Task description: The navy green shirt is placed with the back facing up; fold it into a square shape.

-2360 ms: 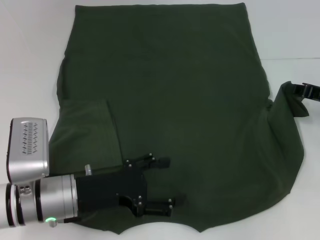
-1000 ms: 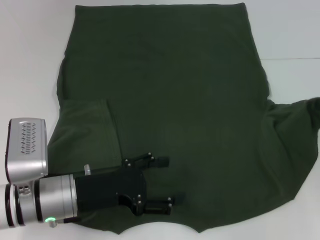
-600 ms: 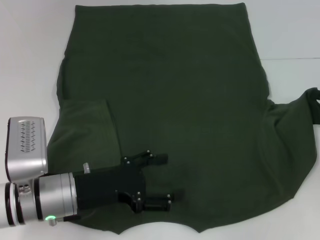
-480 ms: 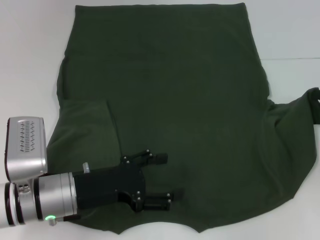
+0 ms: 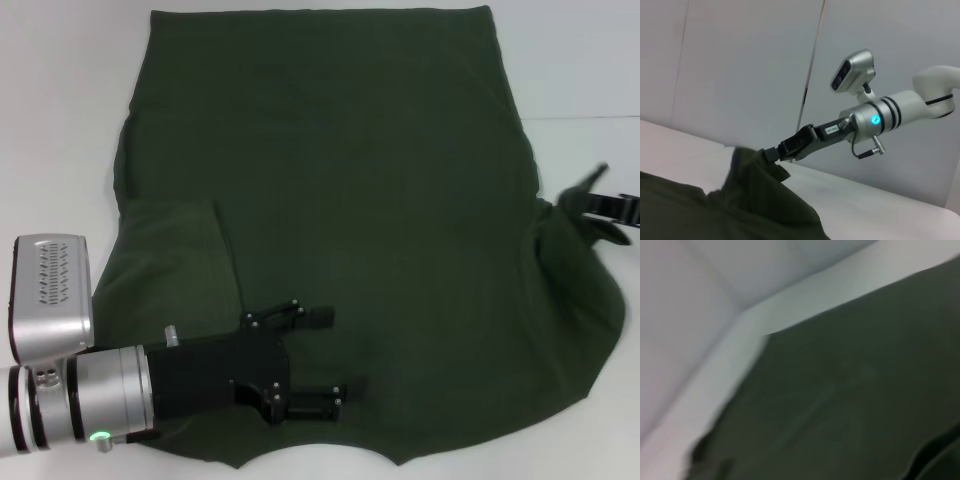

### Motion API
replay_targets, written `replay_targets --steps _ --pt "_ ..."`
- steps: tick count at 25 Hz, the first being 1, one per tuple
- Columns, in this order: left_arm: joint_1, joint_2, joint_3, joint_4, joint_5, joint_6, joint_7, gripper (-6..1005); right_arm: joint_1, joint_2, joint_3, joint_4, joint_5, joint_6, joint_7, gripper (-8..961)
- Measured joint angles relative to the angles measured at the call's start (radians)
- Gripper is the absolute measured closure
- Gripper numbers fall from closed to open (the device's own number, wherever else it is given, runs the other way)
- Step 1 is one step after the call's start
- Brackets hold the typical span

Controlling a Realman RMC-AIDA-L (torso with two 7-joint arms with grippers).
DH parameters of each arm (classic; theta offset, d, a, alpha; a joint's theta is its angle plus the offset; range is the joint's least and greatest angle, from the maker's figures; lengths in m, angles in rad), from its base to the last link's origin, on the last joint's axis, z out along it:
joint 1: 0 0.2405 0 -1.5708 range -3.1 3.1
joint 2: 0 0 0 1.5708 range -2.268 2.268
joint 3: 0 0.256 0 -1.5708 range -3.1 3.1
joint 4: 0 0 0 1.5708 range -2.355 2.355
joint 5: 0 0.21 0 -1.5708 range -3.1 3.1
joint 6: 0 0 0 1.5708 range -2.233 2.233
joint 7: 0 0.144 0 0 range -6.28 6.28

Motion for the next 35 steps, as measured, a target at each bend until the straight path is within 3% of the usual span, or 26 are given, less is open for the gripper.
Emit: replay_targets --steps 5,11,14,23,31,35 --pt "-0.001 0.000 0.000 0.000 0.000 0.000 0.000 51 0.046 0.031 -0.008 0.000 -0.004 -0.127 0.005 896" --pt "-0.005 0.001 0.000 0.000 0.000 0.000 0.000 50 0.090 0.089 -0.059 0.002 -0.008 -0.099 0.015 890" --pt "-0.002 0.001 0.000 0.000 0.000 0.000 0.000 50 0.093 0.099 -0.073 0.000 -0.006 -0.088 0.022 887" --pt "0.001 0.002 0.000 0.000 0.000 0.000 -0.007 50 0.063 0.072 -0.034 -0.006 0.000 -0.093 0.062 483" --pt "0.009 0.007 -0.005 0.014 0.000 0.009 -0.072 51 0.035 0.073 -0.024 -0.003 0.043 -0.166 -0.003 159" --pt "0.029 0.019 -0.021 0.037 -0.001 0.053 -0.142 51 0.014 0.083 -0.023 0.001 0.079 -0.213 -0.071 21"
